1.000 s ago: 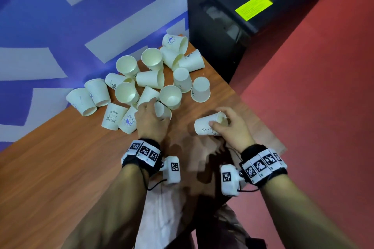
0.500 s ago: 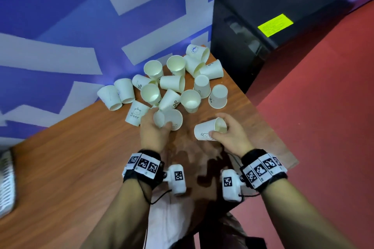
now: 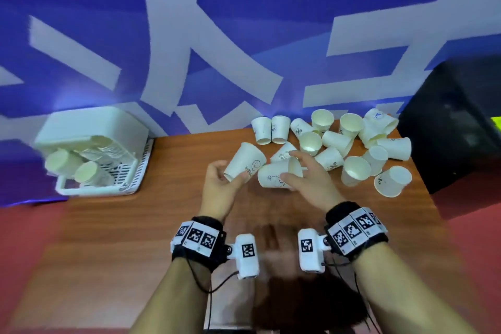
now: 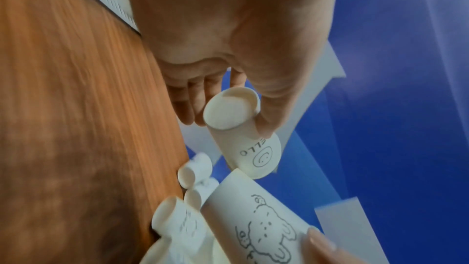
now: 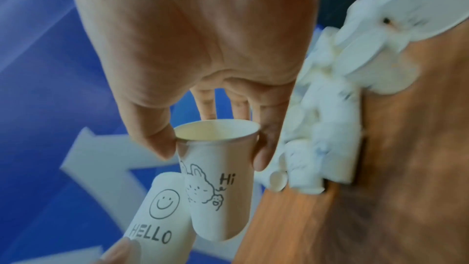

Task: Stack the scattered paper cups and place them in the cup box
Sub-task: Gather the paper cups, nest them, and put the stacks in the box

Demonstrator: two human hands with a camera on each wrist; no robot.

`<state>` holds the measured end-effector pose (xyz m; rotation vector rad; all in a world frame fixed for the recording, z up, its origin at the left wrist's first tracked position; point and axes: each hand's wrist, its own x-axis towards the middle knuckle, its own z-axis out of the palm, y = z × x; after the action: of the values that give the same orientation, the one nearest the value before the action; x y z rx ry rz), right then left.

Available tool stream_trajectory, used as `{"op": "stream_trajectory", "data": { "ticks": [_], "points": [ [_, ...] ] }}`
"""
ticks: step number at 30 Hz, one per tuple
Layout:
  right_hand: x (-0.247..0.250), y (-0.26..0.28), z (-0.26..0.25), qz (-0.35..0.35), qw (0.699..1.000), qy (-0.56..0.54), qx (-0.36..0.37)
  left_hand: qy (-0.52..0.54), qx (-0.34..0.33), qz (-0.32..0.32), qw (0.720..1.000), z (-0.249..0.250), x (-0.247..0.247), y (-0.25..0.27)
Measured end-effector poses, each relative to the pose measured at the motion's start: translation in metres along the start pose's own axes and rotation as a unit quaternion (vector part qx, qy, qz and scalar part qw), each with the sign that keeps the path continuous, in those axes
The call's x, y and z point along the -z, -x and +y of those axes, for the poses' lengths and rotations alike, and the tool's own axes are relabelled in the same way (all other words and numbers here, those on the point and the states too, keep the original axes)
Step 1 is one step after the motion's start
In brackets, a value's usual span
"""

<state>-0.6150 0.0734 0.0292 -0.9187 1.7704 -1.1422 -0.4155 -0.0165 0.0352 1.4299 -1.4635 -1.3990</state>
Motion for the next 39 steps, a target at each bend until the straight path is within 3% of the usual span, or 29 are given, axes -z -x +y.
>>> {"op": "stream_trajectory", "data": {
  "ticks": [9,20,30,39],
  "points": [
    [-0.127,-0.022,-0.07,-0.112,0.988,0.05,0.099,-0.016,0.033,0.07,0.997,-0.013,0.142,0.004],
    [-0.272,-0.048,-0.121,-0.183,0.974,0.079,0.109,0.003,0.037,0.099,0.994,-0.035,0.284,-0.031],
    [-0.381,-0.081,-0.154,-0.193,0.967,0.126,0.113,0.006,0.041,0.13,0.991,-0.051,0.386,-0.09],
    [-0.427,-0.1,-0.157,-0.14,0.975,0.132,0.114,-0.02,0.036,0.142,0.989,-0.076,0.437,-0.132]
  ]
}}
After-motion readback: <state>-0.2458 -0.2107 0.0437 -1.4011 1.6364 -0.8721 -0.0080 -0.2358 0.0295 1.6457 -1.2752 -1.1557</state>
